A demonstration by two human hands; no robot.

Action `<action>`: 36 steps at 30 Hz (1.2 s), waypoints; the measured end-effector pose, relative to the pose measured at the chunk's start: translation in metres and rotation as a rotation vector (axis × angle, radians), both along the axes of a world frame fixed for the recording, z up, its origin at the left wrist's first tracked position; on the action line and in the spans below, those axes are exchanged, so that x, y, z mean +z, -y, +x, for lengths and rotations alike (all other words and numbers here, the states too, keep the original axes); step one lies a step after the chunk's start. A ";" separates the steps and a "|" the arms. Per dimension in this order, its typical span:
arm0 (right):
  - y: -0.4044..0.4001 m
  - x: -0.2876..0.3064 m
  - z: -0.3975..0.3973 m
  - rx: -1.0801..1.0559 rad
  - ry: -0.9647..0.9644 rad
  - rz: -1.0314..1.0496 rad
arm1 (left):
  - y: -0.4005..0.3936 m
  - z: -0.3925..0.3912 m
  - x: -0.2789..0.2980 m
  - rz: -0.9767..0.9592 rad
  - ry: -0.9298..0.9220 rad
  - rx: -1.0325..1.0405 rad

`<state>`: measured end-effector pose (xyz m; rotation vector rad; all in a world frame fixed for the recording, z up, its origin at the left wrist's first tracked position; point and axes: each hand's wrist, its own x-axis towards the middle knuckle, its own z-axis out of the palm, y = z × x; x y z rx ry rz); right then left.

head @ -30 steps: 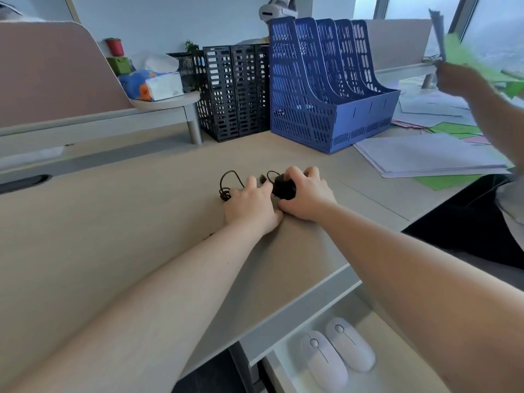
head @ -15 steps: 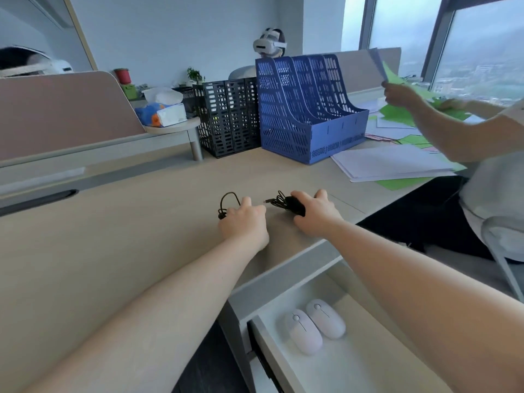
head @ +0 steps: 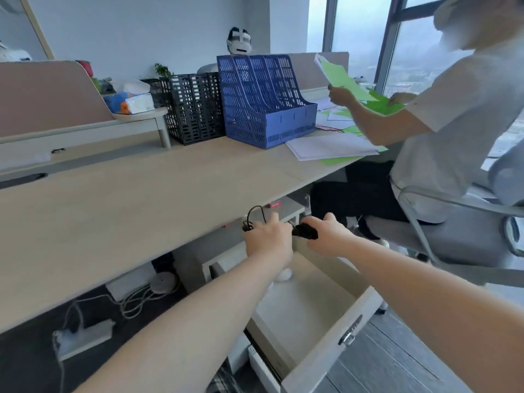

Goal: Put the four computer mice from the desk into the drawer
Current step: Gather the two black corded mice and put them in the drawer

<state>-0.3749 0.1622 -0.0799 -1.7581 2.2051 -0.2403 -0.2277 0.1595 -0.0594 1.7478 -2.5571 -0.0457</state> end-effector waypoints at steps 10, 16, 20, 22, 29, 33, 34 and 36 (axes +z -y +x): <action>-0.030 -0.070 0.000 0.024 -0.073 0.217 | -0.030 -0.012 -0.085 0.188 0.108 0.032; -0.022 -0.109 0.008 0.038 -0.008 0.309 | -0.040 -0.018 -0.121 0.279 0.165 0.047; -0.017 -0.126 0.008 0.058 -0.032 0.303 | -0.041 -0.024 -0.136 0.212 0.115 0.046; -0.014 -0.131 0.007 0.072 -0.080 0.286 | -0.037 -0.025 -0.142 0.167 0.122 0.018; -0.013 -0.141 0.009 0.176 -0.145 0.386 | -0.030 -0.025 -0.162 0.325 0.208 -0.012; -0.011 -0.141 0.007 0.203 -0.090 0.423 | -0.026 -0.025 -0.167 0.422 0.156 -0.011; -0.010 -0.142 0.007 0.207 -0.086 0.423 | -0.024 -0.024 -0.166 0.436 0.140 -0.007; -0.009 -0.141 0.006 0.207 -0.086 0.421 | -0.022 -0.024 -0.165 0.455 0.112 0.011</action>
